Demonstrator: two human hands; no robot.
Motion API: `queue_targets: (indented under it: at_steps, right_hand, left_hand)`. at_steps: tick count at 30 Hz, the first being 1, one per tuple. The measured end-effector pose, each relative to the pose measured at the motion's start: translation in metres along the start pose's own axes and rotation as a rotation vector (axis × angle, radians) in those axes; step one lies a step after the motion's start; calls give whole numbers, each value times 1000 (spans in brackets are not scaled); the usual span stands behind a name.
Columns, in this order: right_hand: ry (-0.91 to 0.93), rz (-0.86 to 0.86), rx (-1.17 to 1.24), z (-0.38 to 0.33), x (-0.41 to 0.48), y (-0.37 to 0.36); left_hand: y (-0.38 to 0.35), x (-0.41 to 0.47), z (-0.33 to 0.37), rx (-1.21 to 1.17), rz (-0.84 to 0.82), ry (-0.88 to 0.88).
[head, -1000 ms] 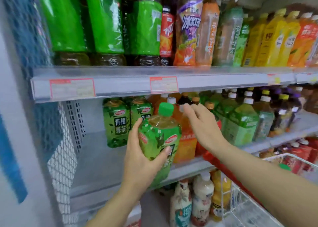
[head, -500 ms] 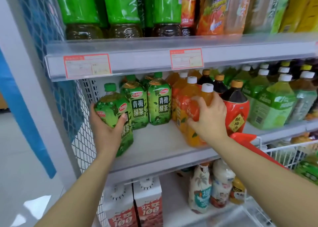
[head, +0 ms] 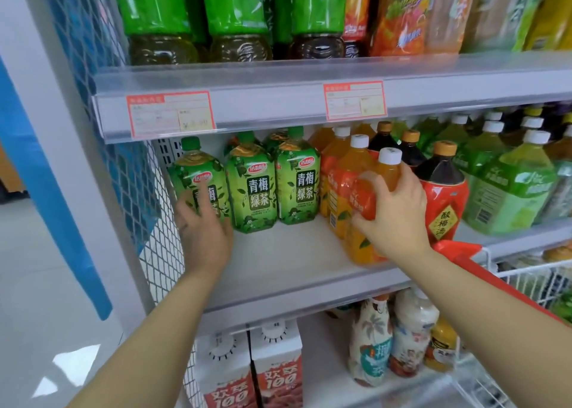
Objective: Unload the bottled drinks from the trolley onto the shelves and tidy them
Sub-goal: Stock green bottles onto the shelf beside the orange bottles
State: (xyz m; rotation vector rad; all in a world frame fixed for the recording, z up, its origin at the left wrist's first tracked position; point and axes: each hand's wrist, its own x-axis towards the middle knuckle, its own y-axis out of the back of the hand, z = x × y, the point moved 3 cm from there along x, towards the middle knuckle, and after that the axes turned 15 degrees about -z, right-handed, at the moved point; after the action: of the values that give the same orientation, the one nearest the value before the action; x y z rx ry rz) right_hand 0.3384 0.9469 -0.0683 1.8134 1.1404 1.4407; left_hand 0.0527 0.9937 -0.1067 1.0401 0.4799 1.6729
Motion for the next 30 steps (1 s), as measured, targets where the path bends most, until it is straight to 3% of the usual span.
queue_targets:
  at_steps: [3, 10, 16, 19, 22, 24, 27, 30]
  right_hand:
    - [10, 10, 1, 0, 1, 0]
    - [29, 1, -26, 2, 1, 0]
    - [42, -16, -41, 2, 0, 1]
    - [41, -48, -50, 3, 0, 1]
    - [80, -177, -70, 5, 1, 6]
    - [149, -330, -30, 8, -1, 21]
    - [234, -528, 50, 28, -13, 60]
    - [208, -553, 10, 71, -33, 105]
  left_hand:
    - [-26, -6, -11, 82, -229, 91]
    - [-19, 29, -24, 161, -379, 52]
    - [-17, 54, -29, 48, -372, 67]
    - [-8, 42, -9, -70, -218, 57]
    - [7, 11, 33, -146, 74, -116]
    - [6, -10, 72, -206, 138, -259]
    - [-15, -40, 140, -326, 72, -499]
    - [-49, -74, 209, -386, -86, -720]
